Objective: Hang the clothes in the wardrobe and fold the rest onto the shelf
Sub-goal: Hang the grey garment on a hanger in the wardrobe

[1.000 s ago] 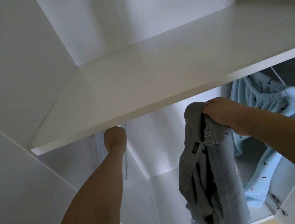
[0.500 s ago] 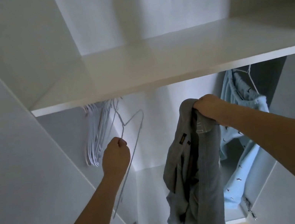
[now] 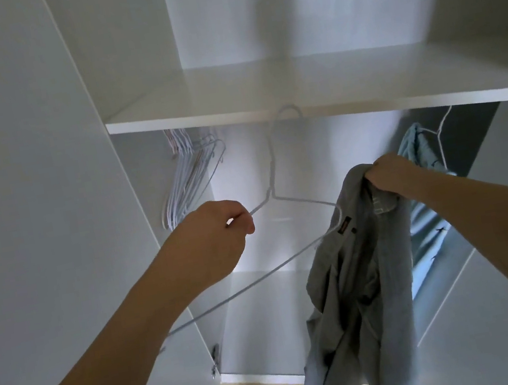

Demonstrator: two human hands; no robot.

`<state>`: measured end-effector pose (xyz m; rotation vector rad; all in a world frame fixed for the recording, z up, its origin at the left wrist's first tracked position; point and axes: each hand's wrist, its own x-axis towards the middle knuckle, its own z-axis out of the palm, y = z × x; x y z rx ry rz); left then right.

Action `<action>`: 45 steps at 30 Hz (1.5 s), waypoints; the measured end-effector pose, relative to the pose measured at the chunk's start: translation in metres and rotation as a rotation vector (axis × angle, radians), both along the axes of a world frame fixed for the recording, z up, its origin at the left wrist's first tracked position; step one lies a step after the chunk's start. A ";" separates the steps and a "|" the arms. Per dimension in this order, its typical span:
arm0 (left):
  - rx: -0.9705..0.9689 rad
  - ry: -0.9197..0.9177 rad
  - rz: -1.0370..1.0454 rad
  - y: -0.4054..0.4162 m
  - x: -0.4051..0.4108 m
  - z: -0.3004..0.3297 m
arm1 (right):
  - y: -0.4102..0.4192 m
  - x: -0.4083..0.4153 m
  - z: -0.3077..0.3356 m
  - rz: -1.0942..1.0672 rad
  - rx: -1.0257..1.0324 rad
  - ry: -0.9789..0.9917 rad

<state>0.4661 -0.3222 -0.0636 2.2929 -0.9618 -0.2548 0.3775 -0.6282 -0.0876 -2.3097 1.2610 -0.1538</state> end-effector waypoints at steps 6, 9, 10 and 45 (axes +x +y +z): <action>-0.082 0.020 -0.076 -0.028 -0.023 0.018 | 0.009 -0.011 0.020 0.046 0.010 -0.030; -0.128 0.061 -0.124 -0.042 -0.030 0.017 | 0.015 -0.017 0.036 0.066 0.017 -0.081; -0.146 0.067 -0.136 -0.046 -0.032 0.018 | 0.017 -0.020 0.042 0.076 0.009 -0.096; -0.474 -0.983 0.082 -0.085 -0.034 0.044 | 0.038 -0.033 0.129 0.343 -0.461 -0.479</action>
